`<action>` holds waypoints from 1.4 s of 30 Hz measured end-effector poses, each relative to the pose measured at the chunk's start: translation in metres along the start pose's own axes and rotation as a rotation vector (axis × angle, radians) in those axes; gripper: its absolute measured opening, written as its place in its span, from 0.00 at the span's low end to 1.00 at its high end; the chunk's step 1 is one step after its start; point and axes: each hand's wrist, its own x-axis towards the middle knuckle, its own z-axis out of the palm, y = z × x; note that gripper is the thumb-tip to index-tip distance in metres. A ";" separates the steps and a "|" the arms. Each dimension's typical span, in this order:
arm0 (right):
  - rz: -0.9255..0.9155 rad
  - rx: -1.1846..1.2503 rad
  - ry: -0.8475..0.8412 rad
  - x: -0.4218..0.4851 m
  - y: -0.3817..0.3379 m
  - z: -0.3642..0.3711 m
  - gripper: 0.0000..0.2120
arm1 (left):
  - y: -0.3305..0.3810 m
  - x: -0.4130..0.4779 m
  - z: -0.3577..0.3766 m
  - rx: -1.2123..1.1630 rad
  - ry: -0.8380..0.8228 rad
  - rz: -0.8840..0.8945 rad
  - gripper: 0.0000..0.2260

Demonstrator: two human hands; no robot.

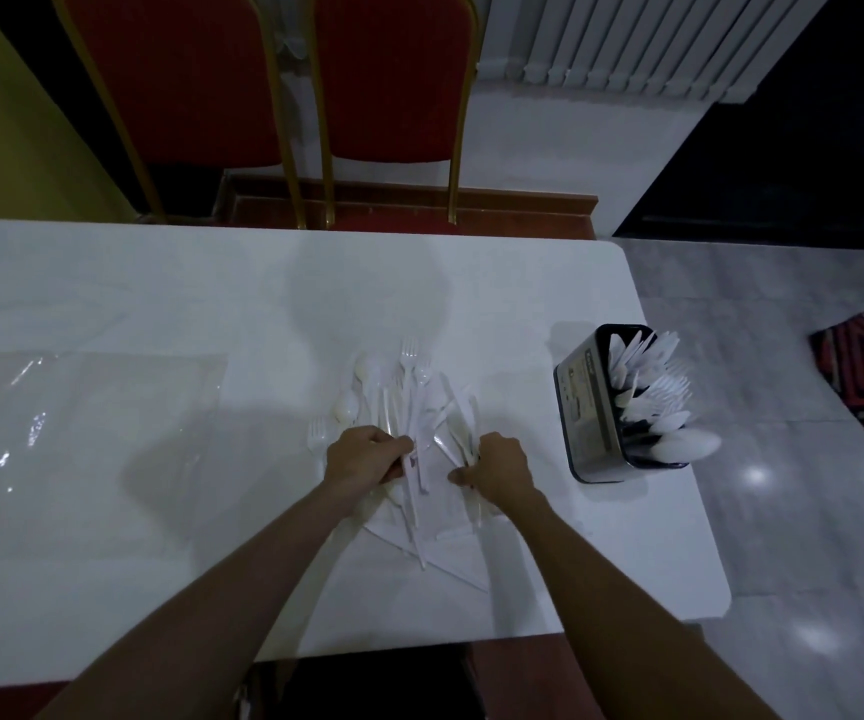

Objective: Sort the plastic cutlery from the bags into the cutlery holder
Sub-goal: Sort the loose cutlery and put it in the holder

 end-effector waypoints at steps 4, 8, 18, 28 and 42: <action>0.005 -0.052 -0.093 -0.001 -0.001 -0.015 0.21 | -0.005 0.002 -0.008 -0.052 -0.062 0.004 0.11; 0.054 -0.001 -0.219 -0.006 0.003 -0.039 0.17 | -0.005 -0.001 -0.016 -0.068 -0.119 0.001 0.09; 0.154 0.041 -0.413 -0.035 -0.016 -0.098 0.10 | 0.013 -0.012 -0.033 -0.150 -0.221 -0.005 0.12; 0.088 0.579 -0.235 -0.058 -0.029 -0.101 0.11 | 0.037 -0.016 -0.045 -0.148 -0.267 0.087 0.09; -0.294 0.681 0.288 -0.083 -0.010 -0.174 0.09 | 0.154 -0.045 0.029 -0.190 -0.241 0.497 0.07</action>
